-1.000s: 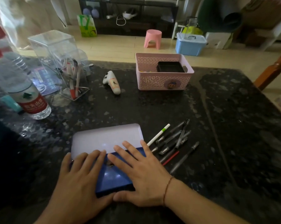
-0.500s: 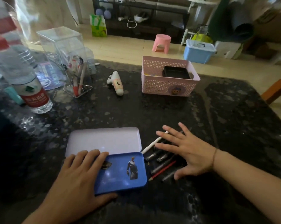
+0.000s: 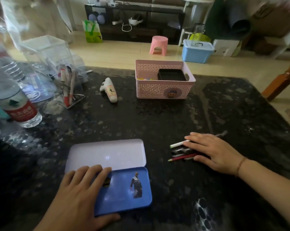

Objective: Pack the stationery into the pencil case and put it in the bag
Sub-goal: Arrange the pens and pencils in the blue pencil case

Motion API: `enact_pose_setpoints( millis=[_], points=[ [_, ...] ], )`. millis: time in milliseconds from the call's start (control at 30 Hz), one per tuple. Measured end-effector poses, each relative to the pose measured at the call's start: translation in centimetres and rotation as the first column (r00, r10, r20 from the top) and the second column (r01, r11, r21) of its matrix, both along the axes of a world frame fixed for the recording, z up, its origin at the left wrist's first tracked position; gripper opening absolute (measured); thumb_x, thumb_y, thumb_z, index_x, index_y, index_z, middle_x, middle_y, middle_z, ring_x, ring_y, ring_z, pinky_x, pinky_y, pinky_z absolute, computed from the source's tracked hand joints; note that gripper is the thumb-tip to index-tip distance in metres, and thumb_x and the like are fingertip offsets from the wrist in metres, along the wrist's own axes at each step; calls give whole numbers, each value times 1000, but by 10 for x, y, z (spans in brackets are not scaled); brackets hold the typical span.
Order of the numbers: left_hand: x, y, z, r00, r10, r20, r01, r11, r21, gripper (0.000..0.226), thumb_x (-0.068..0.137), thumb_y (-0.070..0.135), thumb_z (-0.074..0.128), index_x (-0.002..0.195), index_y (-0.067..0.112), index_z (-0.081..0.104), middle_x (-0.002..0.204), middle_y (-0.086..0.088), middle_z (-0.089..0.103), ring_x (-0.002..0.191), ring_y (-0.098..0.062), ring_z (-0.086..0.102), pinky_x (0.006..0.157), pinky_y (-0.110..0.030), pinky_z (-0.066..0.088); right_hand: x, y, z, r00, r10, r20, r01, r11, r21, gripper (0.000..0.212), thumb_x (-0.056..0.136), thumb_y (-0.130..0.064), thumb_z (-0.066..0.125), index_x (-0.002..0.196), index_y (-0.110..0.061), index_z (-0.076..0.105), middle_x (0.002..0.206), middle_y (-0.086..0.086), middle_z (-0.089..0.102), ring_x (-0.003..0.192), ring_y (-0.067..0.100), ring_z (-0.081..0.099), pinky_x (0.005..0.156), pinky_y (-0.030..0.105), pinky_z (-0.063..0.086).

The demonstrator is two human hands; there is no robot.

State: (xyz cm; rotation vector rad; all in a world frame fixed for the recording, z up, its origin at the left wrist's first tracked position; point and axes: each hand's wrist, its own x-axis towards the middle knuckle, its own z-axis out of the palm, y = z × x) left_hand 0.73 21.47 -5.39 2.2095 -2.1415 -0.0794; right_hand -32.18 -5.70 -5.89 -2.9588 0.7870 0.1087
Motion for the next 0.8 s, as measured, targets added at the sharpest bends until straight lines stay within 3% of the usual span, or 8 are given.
enact_pose_setpoints(
  millis=[133,233,400,467,533,667,733,800],
  points=[
    [-21,-19,-3,999,-52,-6,52,999,1,100,61,95,42,127,22,59,115,5,58,100,-18,48,84,-38,31,-63,-4,-2,957,-290,0,290,957,-22,53,91,-63,20,141,-45,21,148,-12,36,138,12,32,108,32,30],
    [-44,-40,-4,997,-71,-8,71,997,-21,102,60,96,39,127,22,60,114,4,60,97,-22,54,83,-39,32,-97,8,-3,894,-447,12,447,894,-34,66,87,-69,8,142,-39,29,148,-8,38,138,15,32,107,37,32],
    [-84,-77,2,997,-78,11,79,996,-47,102,59,96,37,124,21,61,112,2,63,91,-25,63,74,-46,54,-102,45,-17,893,-447,50,448,894,-14,66,83,-69,-6,144,-43,3,152,-22,-3,143,3,-3,115,31,6],
    [-97,-87,3,996,-88,12,88,995,-42,103,61,96,36,128,21,57,117,2,63,95,-25,64,78,-48,55,-101,56,-20,895,-434,104,432,901,42,59,89,-63,7,145,-44,5,154,-23,-1,143,1,-6,116,32,-1],
    [-105,-89,2,994,-104,22,104,994,-30,105,65,96,32,137,22,50,127,3,61,105,-24,65,89,-54,52,-106,61,-19,842,-461,279,444,887,125,56,90,-54,31,143,-38,26,153,-19,18,143,2,6,117,39,-1],
    [-102,-74,8,1000,-28,10,27,996,80,103,71,95,27,148,27,38,148,1,49,131,-29,51,111,-62,22,-133,64,-17,676,-562,476,576,806,134,32,84,-37,58,112,-21,61,132,-6,51,132,10,35,113,41,22],
    [-94,-61,12,996,77,-42,-69,984,166,107,69,97,17,153,30,25,158,3,31,143,-26,34,114,-62,14,-140,66,-19,686,-587,430,608,787,104,23,82,-23,68,104,-18,66,125,4,59,127,18,43,110,39,27],
    [-85,-51,8,980,152,-125,-130,977,169,115,54,102,0,151,41,-7,160,14,-6,150,-16,-1,118,-56,0,-139,67,-19,692,-607,391,615,779,122,23,80,-17,71,102,-17,66,122,8,61,126,24,45,109,40,29]
  ],
)
